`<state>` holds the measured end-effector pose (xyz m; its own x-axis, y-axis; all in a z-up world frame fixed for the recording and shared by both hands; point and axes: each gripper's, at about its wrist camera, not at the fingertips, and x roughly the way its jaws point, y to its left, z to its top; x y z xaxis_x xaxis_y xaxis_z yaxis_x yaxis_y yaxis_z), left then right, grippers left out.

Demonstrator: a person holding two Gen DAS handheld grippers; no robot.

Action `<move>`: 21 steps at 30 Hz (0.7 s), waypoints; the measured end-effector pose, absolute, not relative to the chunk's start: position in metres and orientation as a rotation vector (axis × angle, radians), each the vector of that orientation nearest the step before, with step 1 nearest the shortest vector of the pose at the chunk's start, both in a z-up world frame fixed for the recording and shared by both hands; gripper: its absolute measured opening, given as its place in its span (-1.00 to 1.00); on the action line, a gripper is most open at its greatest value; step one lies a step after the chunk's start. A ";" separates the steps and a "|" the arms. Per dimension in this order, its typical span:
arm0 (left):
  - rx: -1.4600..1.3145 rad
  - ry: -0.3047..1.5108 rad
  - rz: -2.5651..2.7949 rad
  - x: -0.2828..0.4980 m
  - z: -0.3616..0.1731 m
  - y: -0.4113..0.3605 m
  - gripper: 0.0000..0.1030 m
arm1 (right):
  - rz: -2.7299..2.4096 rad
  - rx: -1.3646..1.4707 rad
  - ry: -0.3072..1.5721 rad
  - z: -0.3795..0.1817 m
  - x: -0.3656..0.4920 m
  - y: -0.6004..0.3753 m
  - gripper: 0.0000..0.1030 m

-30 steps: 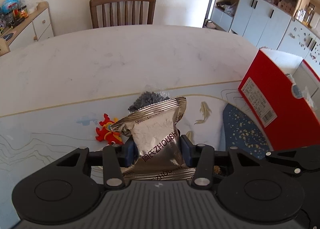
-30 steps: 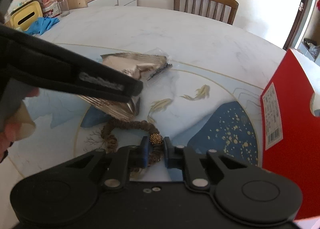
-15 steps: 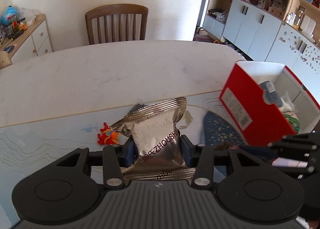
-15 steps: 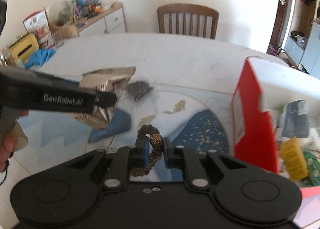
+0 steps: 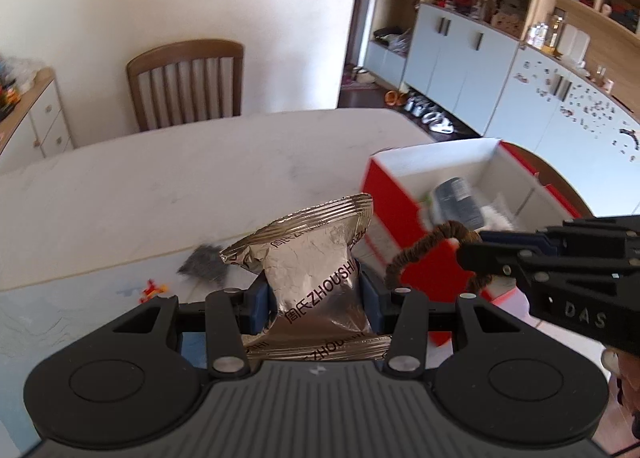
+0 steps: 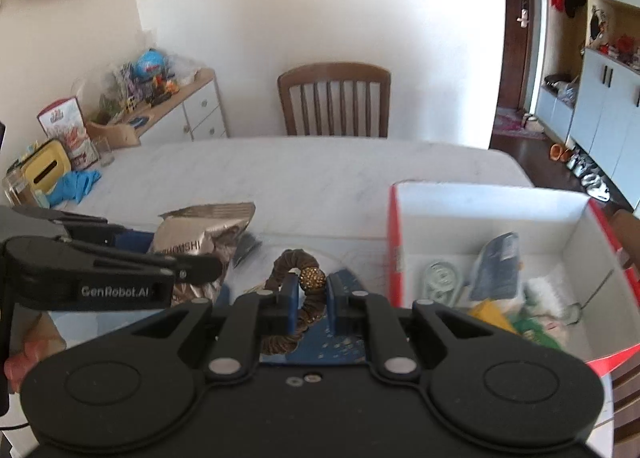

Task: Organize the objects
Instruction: 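Carry the snack bag with the left tool while the right tool carries the bracelet to the shoebox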

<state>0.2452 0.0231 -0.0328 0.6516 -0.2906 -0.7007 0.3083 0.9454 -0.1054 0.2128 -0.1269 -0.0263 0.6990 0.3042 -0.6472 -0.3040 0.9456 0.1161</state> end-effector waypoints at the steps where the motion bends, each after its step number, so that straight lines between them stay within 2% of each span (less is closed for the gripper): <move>1: 0.027 0.787 -0.345 0.244 -0.030 0.018 -0.11 | 0.332 0.001 0.711 -0.023 0.212 -0.132 -0.76; 10: 0.065 0.758 -0.395 0.243 -0.016 -0.036 -0.11 | 0.278 0.019 0.658 -0.005 0.212 -0.187 -0.75; 21: 0.109 0.781 -0.419 0.259 -0.026 -0.105 -0.11 | 0.191 0.023 0.651 -0.009 0.224 -0.262 -0.75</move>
